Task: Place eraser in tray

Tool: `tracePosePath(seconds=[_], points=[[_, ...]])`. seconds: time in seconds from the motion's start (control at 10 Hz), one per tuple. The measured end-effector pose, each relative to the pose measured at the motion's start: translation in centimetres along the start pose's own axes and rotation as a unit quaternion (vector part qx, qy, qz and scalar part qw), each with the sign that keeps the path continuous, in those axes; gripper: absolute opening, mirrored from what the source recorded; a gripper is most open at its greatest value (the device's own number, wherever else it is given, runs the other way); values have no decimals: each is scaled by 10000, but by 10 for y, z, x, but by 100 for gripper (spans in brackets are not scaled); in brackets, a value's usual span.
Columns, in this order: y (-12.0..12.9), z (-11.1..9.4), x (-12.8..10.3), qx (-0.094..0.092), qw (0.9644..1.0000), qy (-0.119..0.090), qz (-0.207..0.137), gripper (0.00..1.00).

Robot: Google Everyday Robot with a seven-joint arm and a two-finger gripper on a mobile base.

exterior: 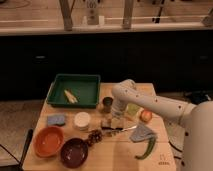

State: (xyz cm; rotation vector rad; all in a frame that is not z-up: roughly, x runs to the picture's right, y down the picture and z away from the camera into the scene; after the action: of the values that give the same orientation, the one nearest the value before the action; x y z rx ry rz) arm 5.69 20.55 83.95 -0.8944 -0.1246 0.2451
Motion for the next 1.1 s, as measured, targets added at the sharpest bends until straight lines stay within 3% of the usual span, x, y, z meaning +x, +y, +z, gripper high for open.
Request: tracePosePath(seconds=[0.1, 0.4, 1.1], points=[[0, -1, 1, -9, 10000, -67, -12, 2], [3, -15, -4, 117, 9998, -131, -129, 0], [9, -96, -19, 855, 9958, -46, -325, 0]])
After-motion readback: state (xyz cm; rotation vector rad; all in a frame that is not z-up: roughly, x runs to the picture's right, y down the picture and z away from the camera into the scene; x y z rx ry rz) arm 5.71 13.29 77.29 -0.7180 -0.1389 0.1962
